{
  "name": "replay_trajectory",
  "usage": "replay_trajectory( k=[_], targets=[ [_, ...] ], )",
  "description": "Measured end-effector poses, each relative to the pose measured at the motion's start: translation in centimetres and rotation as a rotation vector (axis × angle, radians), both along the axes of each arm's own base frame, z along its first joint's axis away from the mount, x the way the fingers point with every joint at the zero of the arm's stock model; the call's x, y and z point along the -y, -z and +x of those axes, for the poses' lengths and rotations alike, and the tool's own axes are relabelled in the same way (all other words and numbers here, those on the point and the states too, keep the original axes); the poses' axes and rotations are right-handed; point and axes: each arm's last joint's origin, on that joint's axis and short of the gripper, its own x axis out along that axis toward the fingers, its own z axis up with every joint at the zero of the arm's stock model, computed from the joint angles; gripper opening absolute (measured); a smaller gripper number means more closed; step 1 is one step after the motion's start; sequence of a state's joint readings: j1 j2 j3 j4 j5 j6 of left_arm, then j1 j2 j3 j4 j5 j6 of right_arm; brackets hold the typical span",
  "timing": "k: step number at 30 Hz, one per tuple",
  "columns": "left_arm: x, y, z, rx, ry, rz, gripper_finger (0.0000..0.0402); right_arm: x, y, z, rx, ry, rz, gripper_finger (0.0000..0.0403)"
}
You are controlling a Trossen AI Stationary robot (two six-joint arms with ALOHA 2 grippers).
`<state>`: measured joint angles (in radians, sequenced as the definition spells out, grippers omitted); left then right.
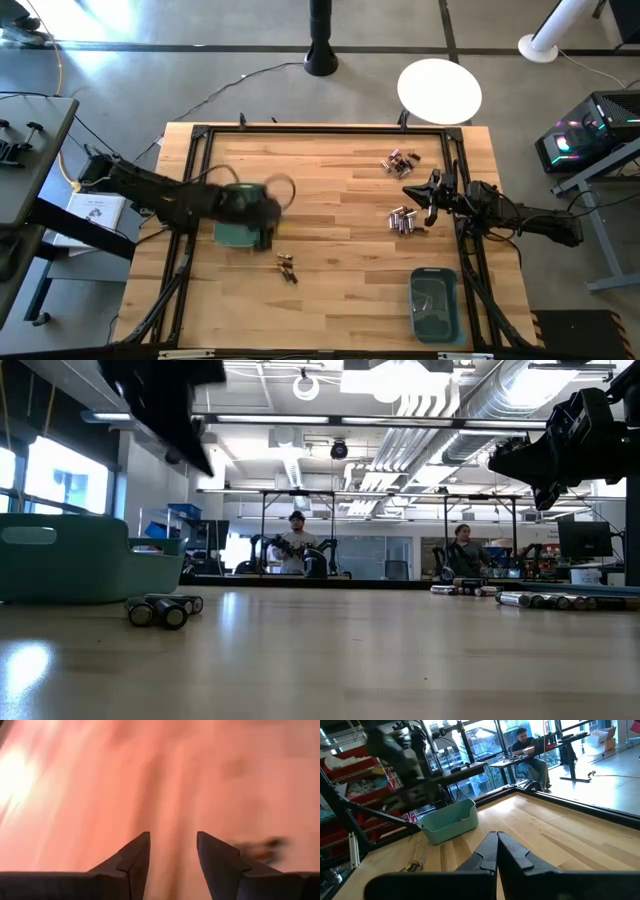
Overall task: Sort batteries
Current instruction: Put the silver battery into the green bin
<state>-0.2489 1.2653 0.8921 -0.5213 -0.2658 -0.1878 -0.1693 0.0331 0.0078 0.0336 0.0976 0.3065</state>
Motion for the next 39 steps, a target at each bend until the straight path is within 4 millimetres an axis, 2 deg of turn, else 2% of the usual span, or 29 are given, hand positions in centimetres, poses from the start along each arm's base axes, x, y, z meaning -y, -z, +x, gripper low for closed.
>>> replay_trajectory(
  k=[2,5,10,15,20,27,35,39],
  targets=[
    [2.2,0.3,0.6,0.074,0.185,0.072,0.0149,0.0,0.0,0.0,0.0,0.0,0.0,0.0],
    [4.9,2.0,1.0,0.094,0.338,0.145,0.015,0.0,0.0,0.0,0.0,0.0,0.0,0.0],
    [6.8,5.5,1.8,-0.021,0.359,0.172,0.0167,0.0,0.0,0.0,0.0,0.0,0.0,0.0],
    [6.1,8.7,3.0,-0.129,0.28,0.184,0.0197,0.0,0.0,0.0,0.0,0.0,0.0,0.0],
    [5.0,10.4,3.7,-0.203,0.257,0.156,0.0198,0.0,0.0,0.0,0.0,0.0,0.0,0.0],
    [4.0,11.3,3.8,-0.271,0.24,0.139,0.0168,0.0,0.0,0.0,0.0,0.0,0.0,0.0],
    [3.7,12.3,4.2,-0.309,0.247,0.143,0.0138,0.0,0.0,0.0,0.0,0.0,0.0,0.0],
    [3.5,12.4,4.3,-0.315,0.232,0.119,0.0105,0.0,0.0,0.0,0.0,0.0,0.0,0.0]
  ],
)
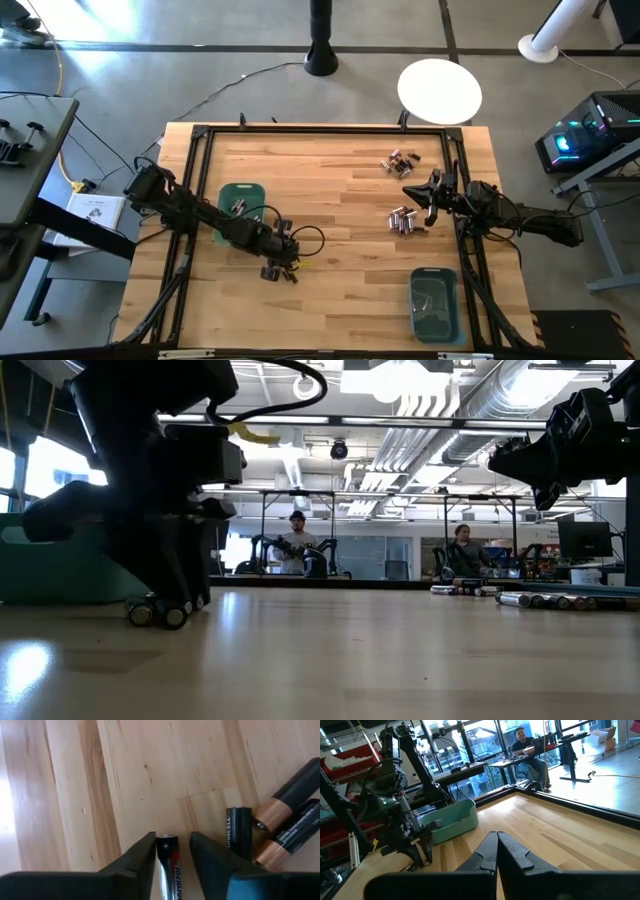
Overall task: Sort batteries
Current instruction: Put the silver battery into the green bin
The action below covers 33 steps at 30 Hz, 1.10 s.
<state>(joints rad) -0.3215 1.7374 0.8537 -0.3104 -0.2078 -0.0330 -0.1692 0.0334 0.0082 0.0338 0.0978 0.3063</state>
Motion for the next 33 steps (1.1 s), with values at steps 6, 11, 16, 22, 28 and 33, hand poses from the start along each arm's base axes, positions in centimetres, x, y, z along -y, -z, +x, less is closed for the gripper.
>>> replay_trajectory(
  k=[6,11,16,22,28,33],
  targets=[
    [0.1,-0.8,1.0,0.021,0.027,0.025,0.0027,0.0,0.0,0.0,0.0,0.0,0.0,0.0],
    [0.5,-5.1,2.7,0.18,0.048,0.117,0.0027,0.0,0.0,0.0,0.0,0.0,0.0,0.0],
    [-0.1,-10.6,1.7,0.334,-0.02,0.107,0.0027,0.0,0.0,0.0,0.0,0.0,0.0,0.0],
    [-2.1,-14.5,-2.9,0.322,-0.263,0.085,0.0027,0.0,0.0,0.0,0.0,0.0,0.0,0.0],
    [-4.5,-12.8,-7.6,0.087,-0.606,0.092,0.0027,0.0,0.0,0.0,0.0,0.0,0.0,0.0],
    [-5.5,-8.4,-8.7,-0.004,-0.681,0.016,0.0027,0.0,0.0,0.0,0.0,0.0,0.0,0.0]
  ],
)
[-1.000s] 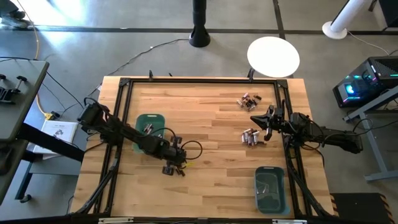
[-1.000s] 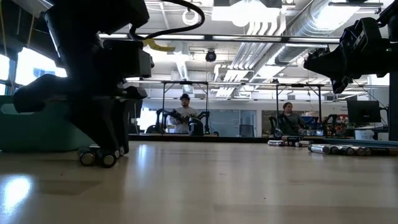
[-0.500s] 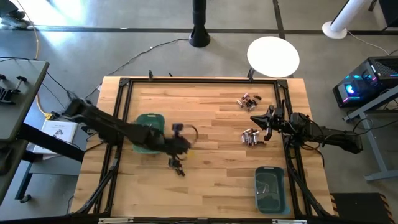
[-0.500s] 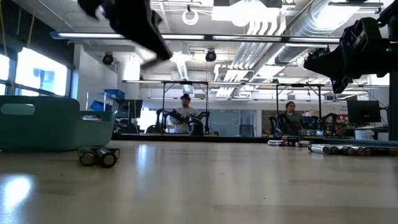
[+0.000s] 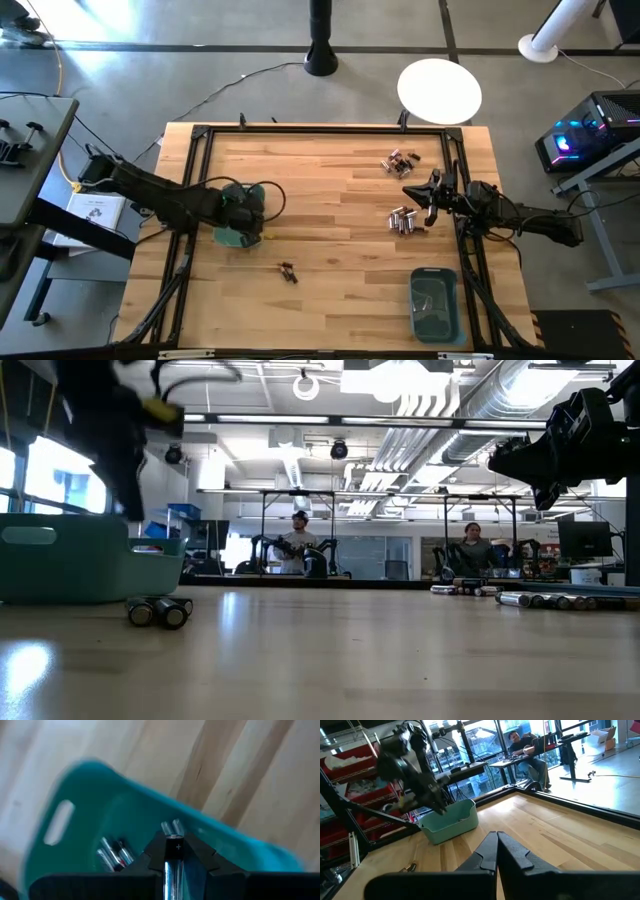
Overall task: Sort batteries
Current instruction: Put the silver battery into the green bin, then put the black battery into the blue bin
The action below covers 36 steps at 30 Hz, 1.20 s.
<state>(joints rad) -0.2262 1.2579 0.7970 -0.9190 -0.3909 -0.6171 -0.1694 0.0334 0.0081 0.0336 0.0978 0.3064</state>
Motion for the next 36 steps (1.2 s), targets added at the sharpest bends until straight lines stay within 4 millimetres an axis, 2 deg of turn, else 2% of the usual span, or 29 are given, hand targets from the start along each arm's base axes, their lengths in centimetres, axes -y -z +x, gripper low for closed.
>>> replay_trajectory(
  k=[4,7,14,21,25,30,33,36],
  targets=[
    [-0.8,2.2,-0.5,-0.007,-0.04,-0.017,0.0026,0.0,0.0,0.0,0.0,0.0,0.0,0.0],
    [-1.4,3.1,-0.7,-0.01,-0.067,-0.036,0.003,0.0,0.0,0.0,0.0,0.0,0.0,0.0],
    [-1.9,3.3,-0.5,0.004,-0.089,-0.069,0.0071,0.0,0.0,0.0,0.0,0.0,0.0,0.0],
    [-2.1,3.0,-0.5,0.011,-0.066,-0.055,0.0142,0.0,0.0,0.0,0.0,0.0,0.0,0.0],
    [-2.3,1.2,0.0,0.045,-0.051,-0.051,0.0171,0.0,0.0,0.0,0.0,0.0,0.0,0.0],
    [-1.7,-3.1,0.8,0.154,0.014,-0.053,0.0177,0.0,0.0,0.0,0.001,0.0,0.0,0.0],
    [-0.3,-5.9,1.1,0.268,0.124,-0.041,0.017,0.0,0.0,0.0,0.001,0.0,0.0,0.0],
    [2.4,-7.6,1.4,0.425,0.287,-0.026,0.016,0.0,0.0,0.0,0.0,0.0,0.0,0.0]
  ],
)
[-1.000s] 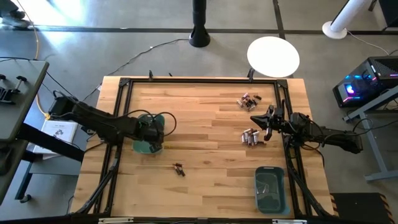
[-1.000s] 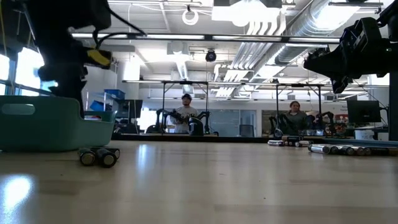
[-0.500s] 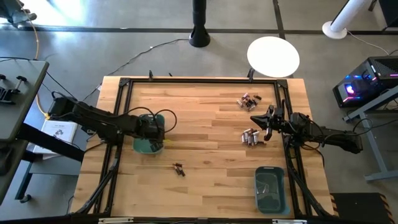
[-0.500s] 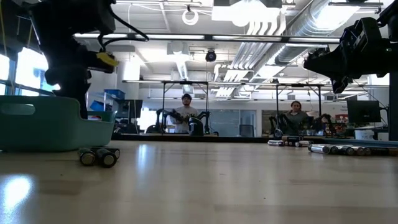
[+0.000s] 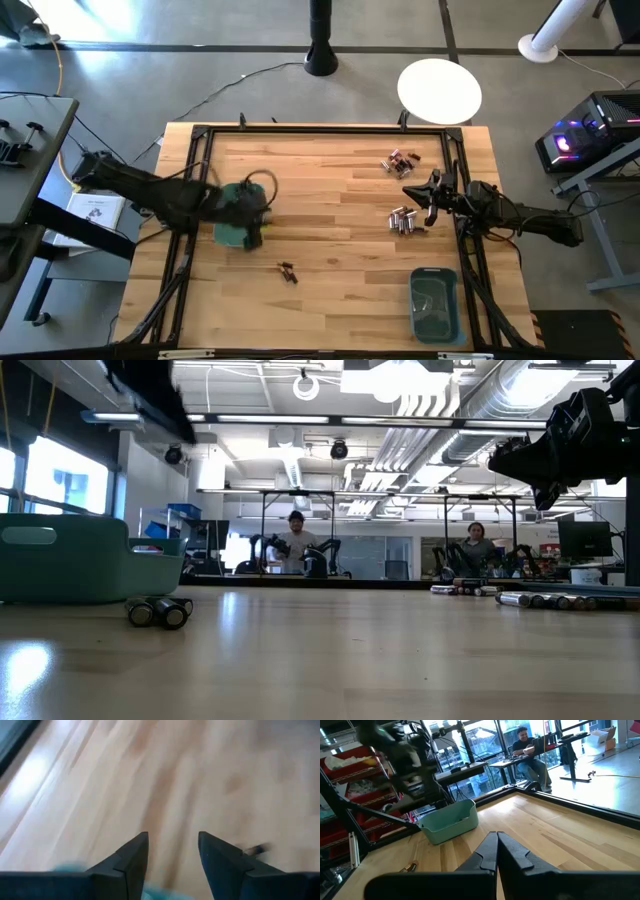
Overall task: Sort batteries
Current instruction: Put the black battery into the blue bin
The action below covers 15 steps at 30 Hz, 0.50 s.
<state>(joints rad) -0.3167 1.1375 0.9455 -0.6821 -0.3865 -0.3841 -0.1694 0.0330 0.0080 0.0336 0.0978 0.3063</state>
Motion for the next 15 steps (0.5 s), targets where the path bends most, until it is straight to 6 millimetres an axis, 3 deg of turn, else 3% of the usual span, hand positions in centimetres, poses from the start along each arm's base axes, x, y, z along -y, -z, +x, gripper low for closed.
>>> replay_trajectory(
  k=[4,9,12,15],
  targets=[
    [4.7,-0.5,0.1,0.183,0.152,0.072,0.0145,0.0,0.0,0.0,0.0,0.0,0.0,0.0],
    [9.6,1.2,-0.2,0.286,0.162,0.142,0.0129,0.0,0.0,0.0,0.0,0.0,0.0,0.0],
    [11.5,2.9,0.5,0.322,0.113,0.231,0.0124,0.0,0.0,0.0,0.0,-0.001,0.0,0.0],
    [12.3,4.5,2.5,0.36,0.062,0.308,0.0123,0.0,0.0,0.0,0.0,-0.001,0.0,0.0]
  ],
)
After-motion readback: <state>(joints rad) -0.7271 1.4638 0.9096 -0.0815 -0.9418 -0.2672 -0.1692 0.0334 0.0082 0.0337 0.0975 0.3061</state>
